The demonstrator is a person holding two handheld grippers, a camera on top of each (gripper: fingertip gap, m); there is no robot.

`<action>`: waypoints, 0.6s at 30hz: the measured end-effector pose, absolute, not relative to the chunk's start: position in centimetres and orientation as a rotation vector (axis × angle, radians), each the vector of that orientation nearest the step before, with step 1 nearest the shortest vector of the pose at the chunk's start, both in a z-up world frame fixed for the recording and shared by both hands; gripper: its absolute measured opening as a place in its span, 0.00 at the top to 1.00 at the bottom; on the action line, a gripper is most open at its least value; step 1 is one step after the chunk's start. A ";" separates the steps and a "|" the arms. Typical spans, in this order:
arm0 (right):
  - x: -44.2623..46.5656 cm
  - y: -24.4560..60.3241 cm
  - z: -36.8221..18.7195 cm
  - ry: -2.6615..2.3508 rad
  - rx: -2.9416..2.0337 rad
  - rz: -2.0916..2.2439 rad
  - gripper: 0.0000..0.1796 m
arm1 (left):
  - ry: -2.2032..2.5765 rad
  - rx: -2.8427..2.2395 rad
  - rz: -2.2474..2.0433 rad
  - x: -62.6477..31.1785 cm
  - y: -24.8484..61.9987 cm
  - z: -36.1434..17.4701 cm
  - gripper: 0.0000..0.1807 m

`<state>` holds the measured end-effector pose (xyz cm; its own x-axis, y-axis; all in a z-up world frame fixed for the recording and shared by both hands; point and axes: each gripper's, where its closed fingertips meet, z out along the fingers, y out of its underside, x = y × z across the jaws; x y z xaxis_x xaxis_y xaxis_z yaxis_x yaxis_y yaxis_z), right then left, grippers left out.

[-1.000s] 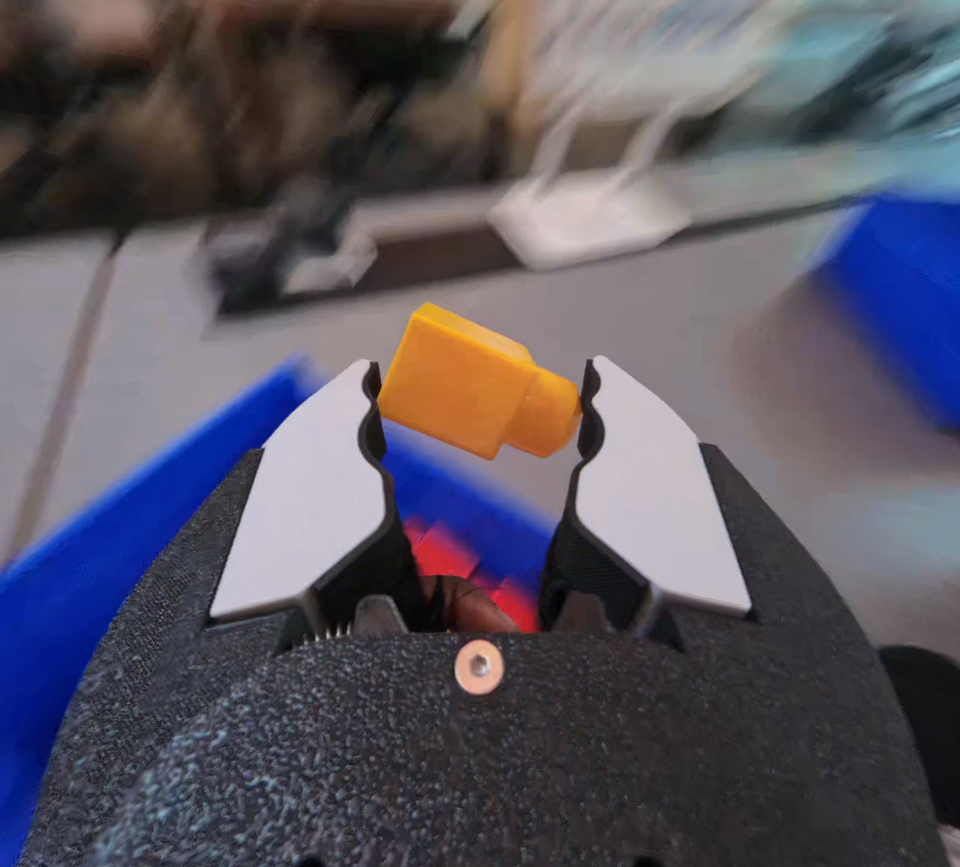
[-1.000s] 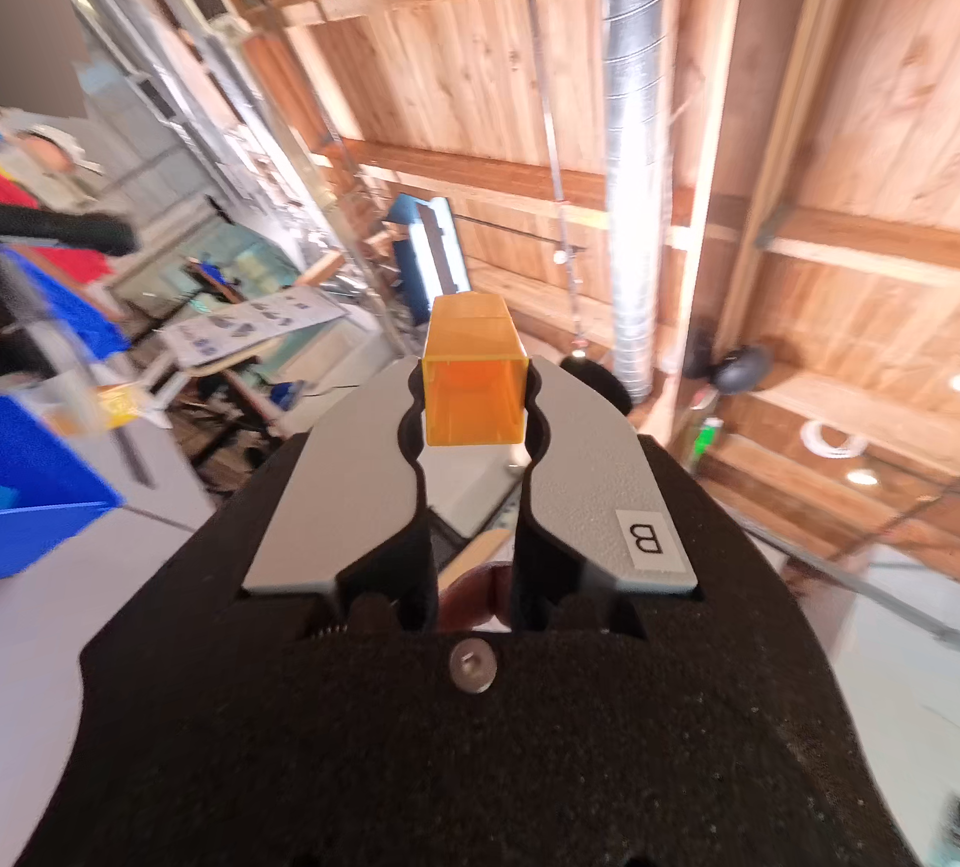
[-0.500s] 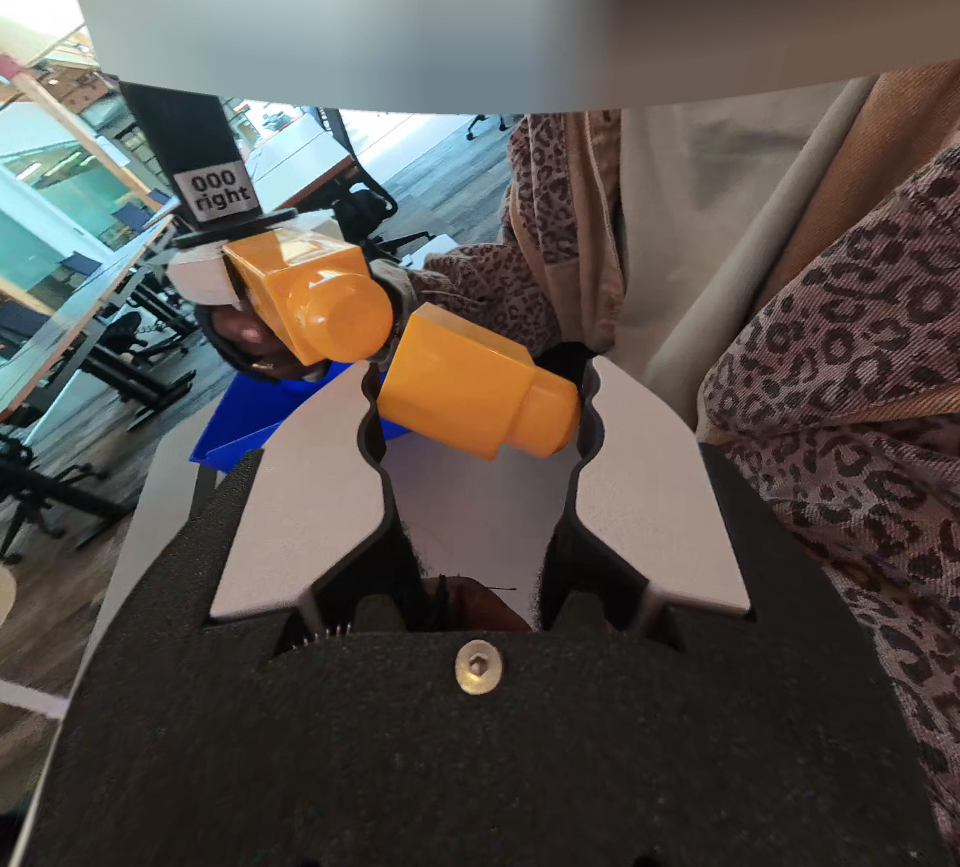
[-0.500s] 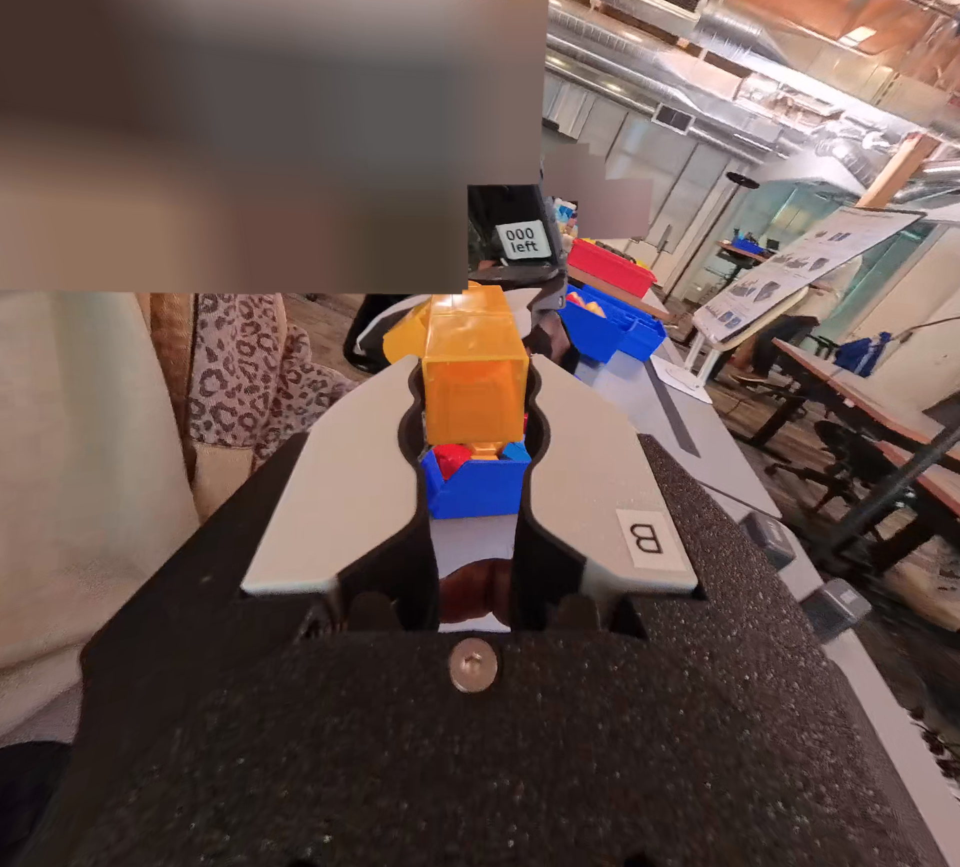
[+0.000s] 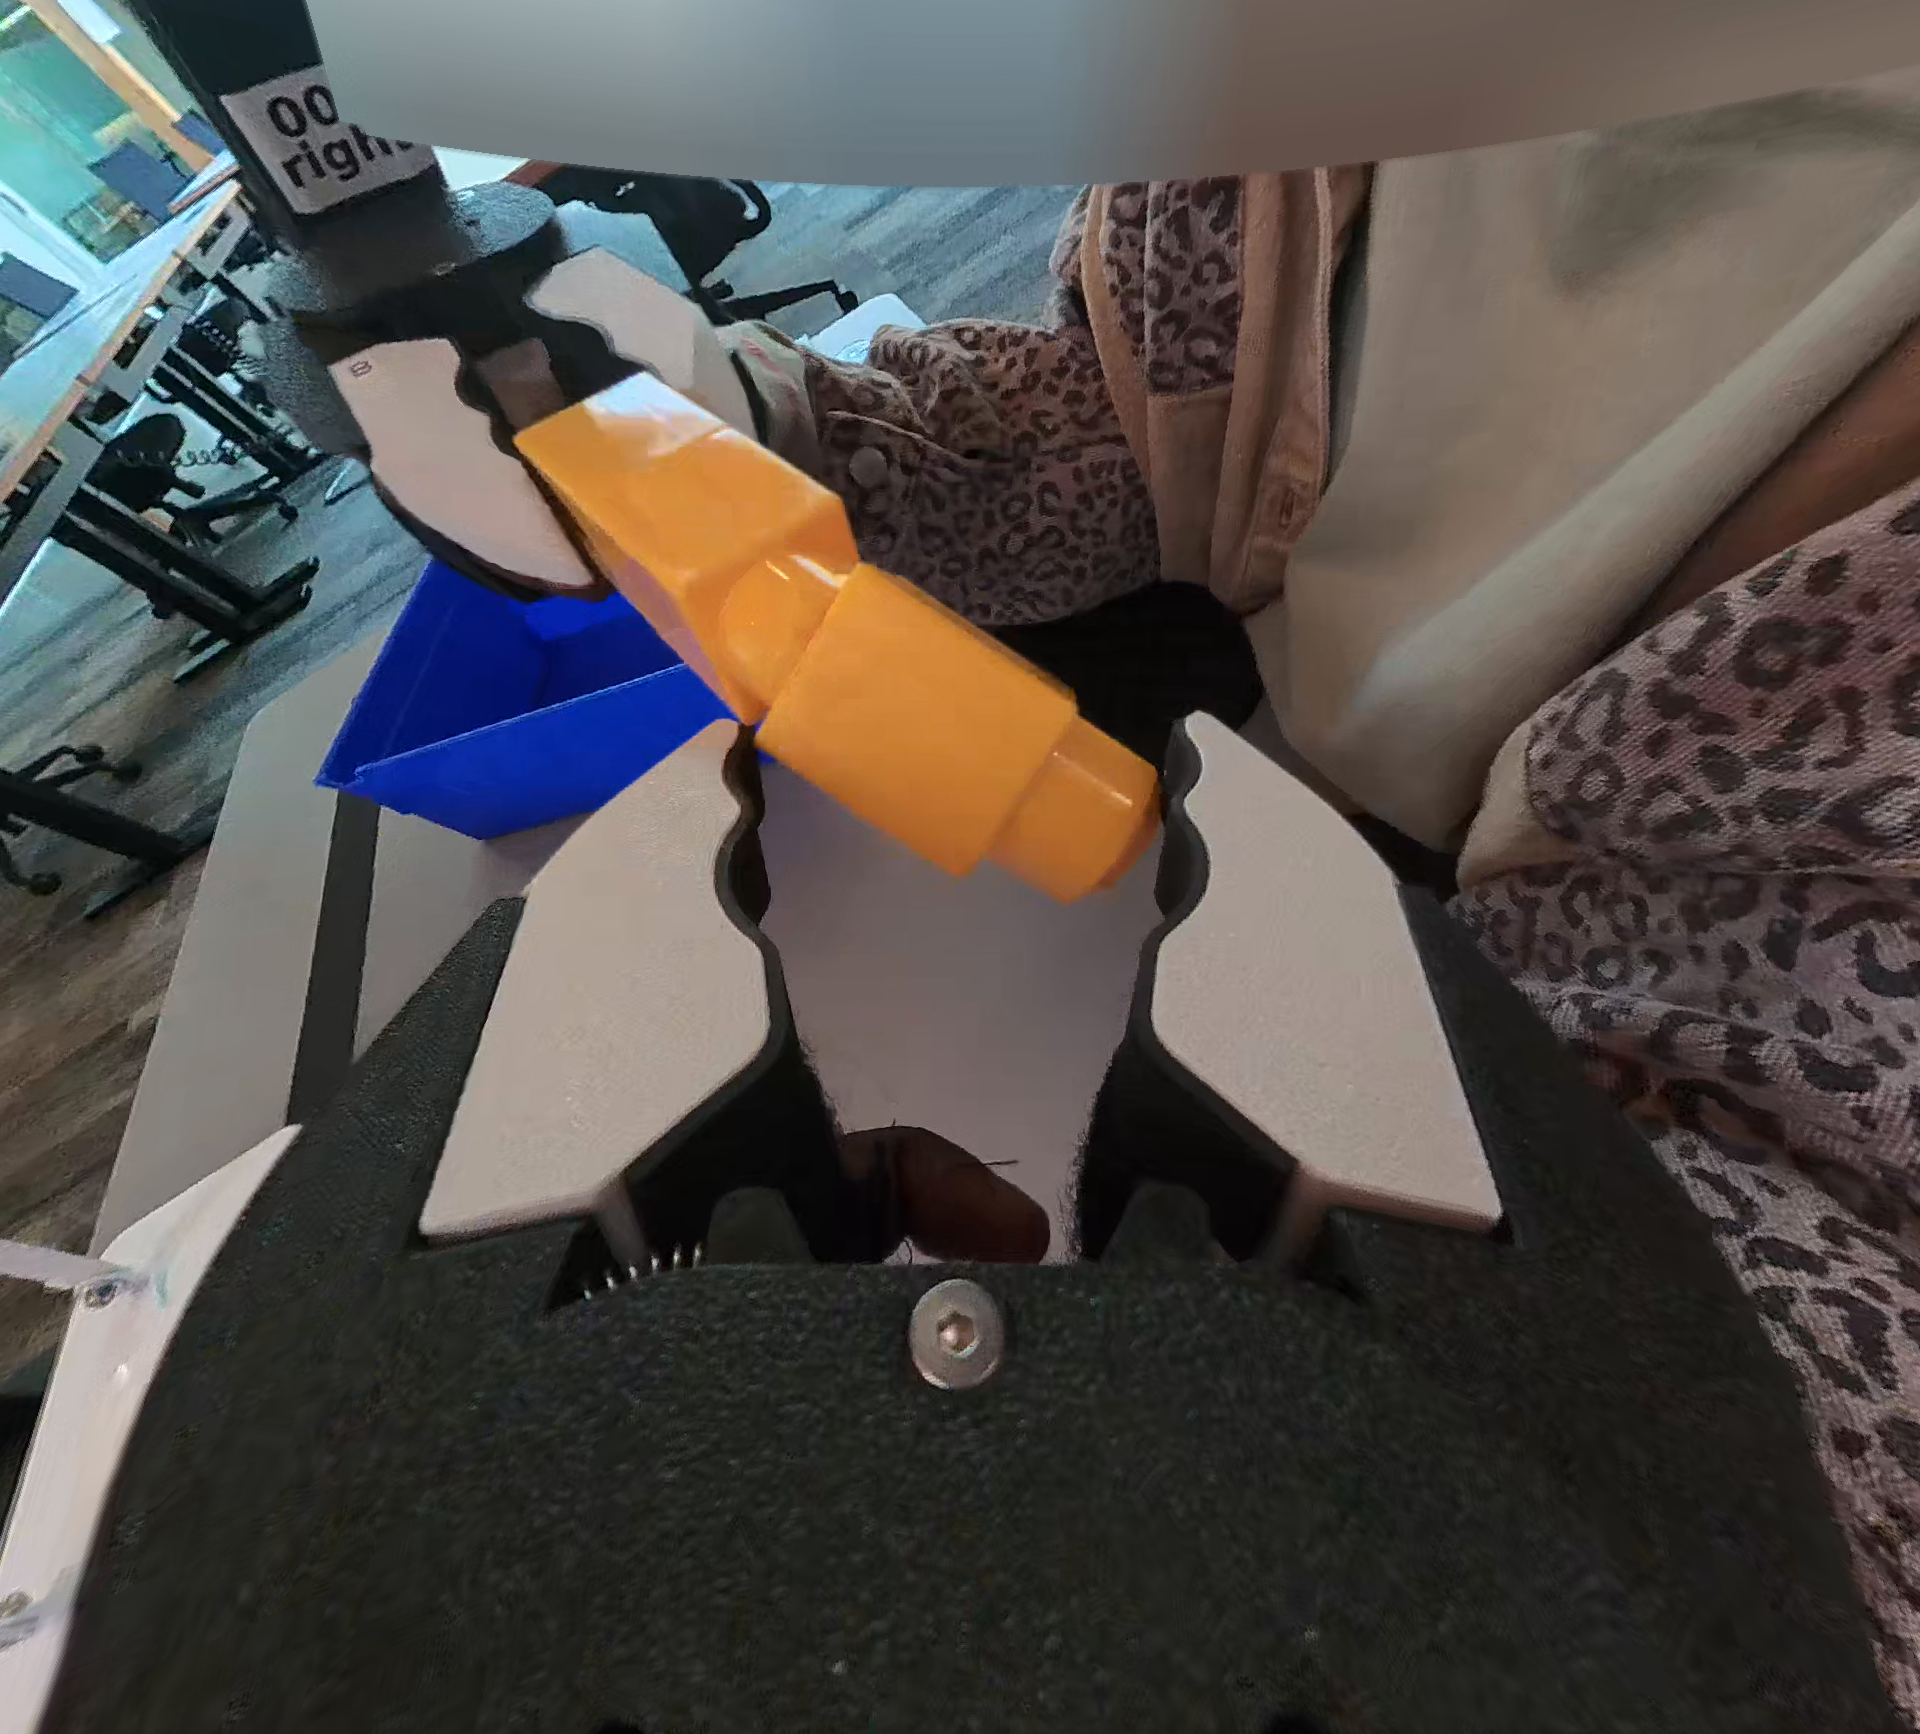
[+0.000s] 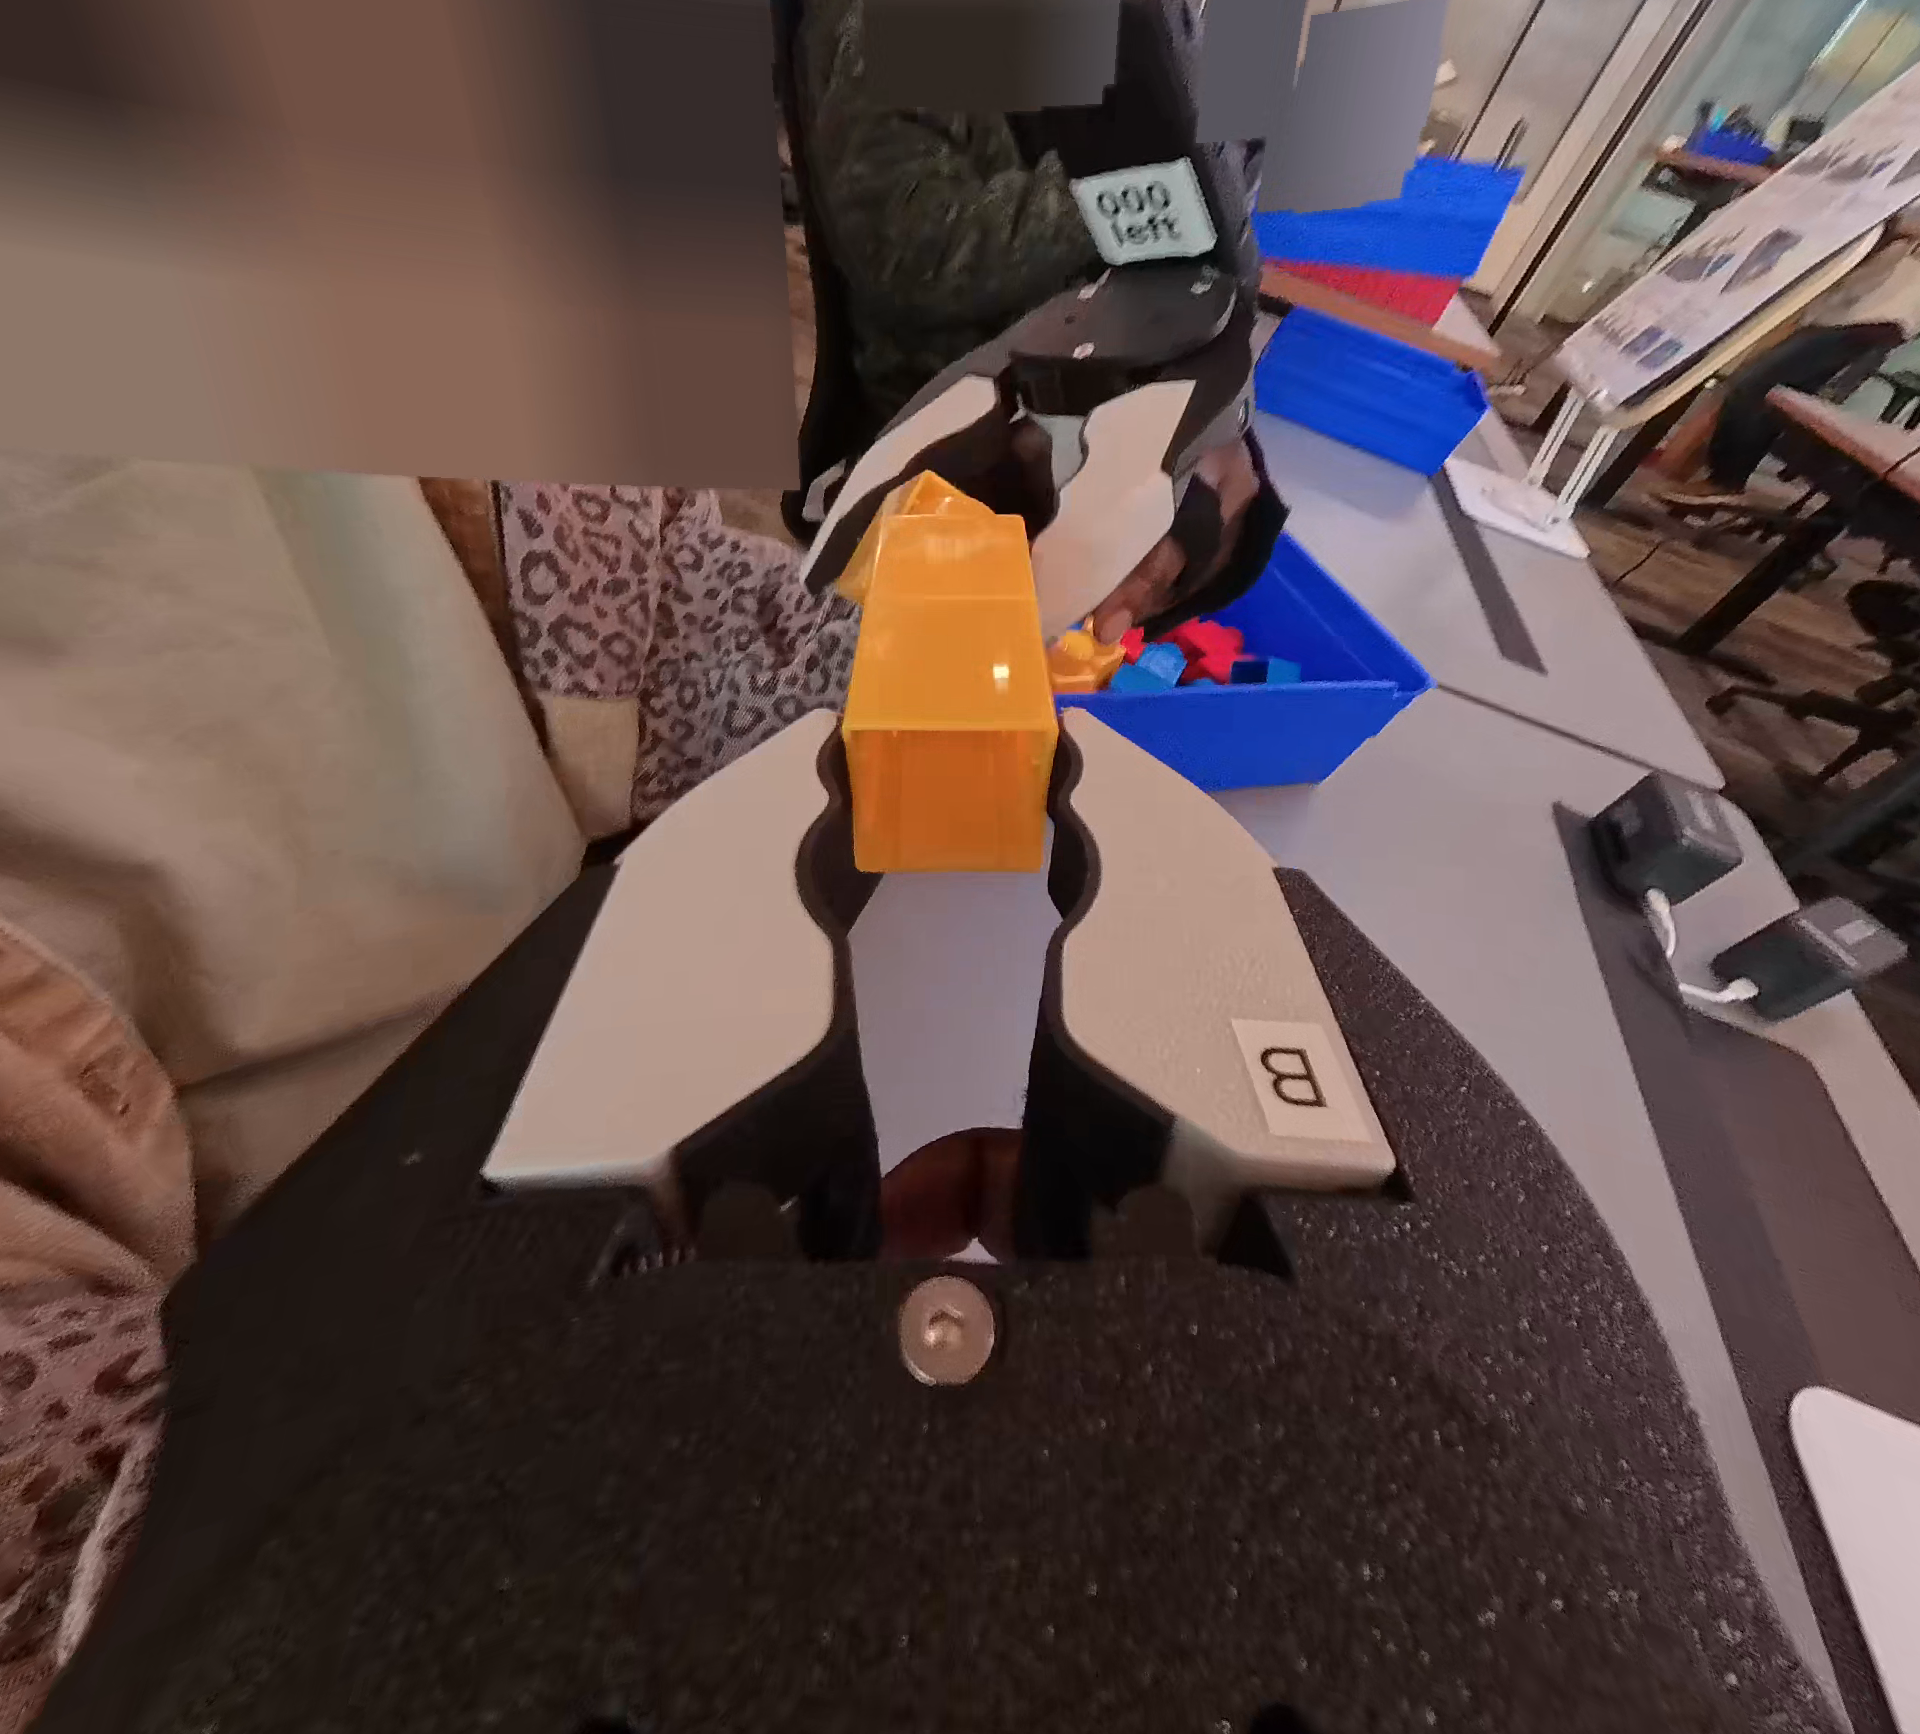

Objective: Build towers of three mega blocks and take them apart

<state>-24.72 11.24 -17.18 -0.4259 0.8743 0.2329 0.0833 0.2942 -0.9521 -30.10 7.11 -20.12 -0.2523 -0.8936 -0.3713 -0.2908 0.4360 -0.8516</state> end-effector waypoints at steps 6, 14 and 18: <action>-24.1 11.2 -18.7 -1.833 -0.901 1.185 0.80 | 1.750 -0.997 -0.922 -29.7 6.8 -19.3 0.58; -25.3 11.6 -17.0 -1.674 -0.759 1.515 0.81 | 1.665 -0.749 -0.860 -29.5 5.9 -16.7 0.56; -25.9 11.3 -16.3 -1.621 -0.697 1.631 0.80 | 1.590 -0.644 -0.923 -29.9 4.8 -14.8 0.60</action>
